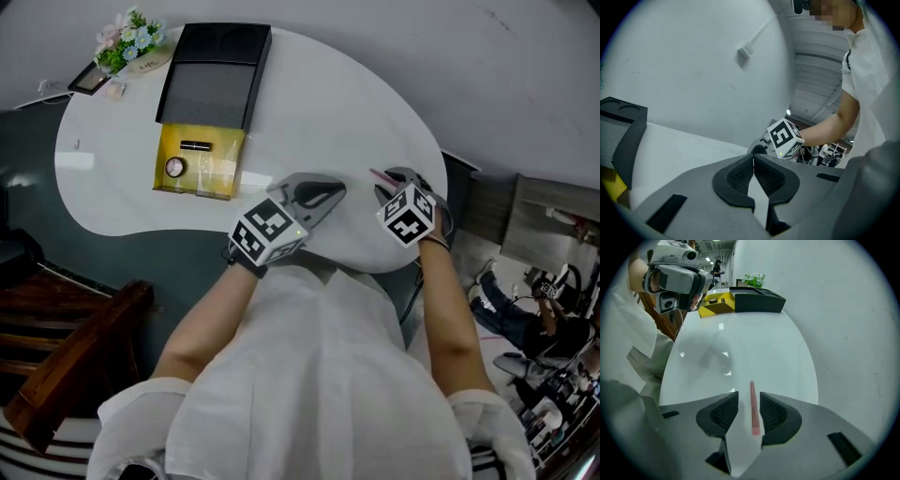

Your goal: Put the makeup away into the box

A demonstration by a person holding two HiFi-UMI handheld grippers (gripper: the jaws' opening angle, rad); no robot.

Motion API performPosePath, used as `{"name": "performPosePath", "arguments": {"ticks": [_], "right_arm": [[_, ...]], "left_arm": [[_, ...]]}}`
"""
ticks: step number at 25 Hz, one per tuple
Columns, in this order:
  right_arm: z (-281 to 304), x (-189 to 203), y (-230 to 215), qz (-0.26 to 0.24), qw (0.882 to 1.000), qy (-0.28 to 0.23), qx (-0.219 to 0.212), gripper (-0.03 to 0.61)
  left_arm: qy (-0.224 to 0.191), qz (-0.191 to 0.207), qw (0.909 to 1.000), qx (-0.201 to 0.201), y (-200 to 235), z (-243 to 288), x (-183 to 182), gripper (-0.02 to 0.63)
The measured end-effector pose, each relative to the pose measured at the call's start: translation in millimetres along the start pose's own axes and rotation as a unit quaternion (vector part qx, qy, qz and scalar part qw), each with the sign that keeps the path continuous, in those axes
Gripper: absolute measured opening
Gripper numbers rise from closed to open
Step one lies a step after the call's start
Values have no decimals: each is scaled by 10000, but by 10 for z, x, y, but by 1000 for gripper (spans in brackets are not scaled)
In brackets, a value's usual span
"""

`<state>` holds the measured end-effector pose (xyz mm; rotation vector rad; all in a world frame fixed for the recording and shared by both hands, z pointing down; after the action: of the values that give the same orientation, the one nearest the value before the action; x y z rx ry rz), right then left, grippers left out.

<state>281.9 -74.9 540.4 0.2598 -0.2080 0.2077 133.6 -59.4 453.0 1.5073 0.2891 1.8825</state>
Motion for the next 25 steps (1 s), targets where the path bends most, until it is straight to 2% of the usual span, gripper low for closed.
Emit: {"name": "performPosePath", "arguments": {"ticks": [4,8,17,25], "right_arm": [[87,120,-26,-48,9999,86,-80,135],[162,199,-43,-158,9997,182,-98,98],[238,228,-61,-265,9990,306,-200,50],[262,215,-27,-306,9986,383,-205,48]], "left_arm": [[-14,-46,9999,-99,-2,28,21,20],[-26,-80,9998,-167,-6,43,37,20],[-64,-119,9996,-257,15,20,54,18],[-126,-116,9995,-280,15,-41,54,19]]}}
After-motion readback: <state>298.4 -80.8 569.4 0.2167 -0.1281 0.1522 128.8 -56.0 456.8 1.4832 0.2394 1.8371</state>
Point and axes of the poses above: the fingertips, and each gripper's own axes: z forward along the fingers, y to its left, x out of its underside, the point moved 5 cm from there along -z, backward along the fingers, and after that the axes turned 14 degrees about -z, right-handed, at the moved point
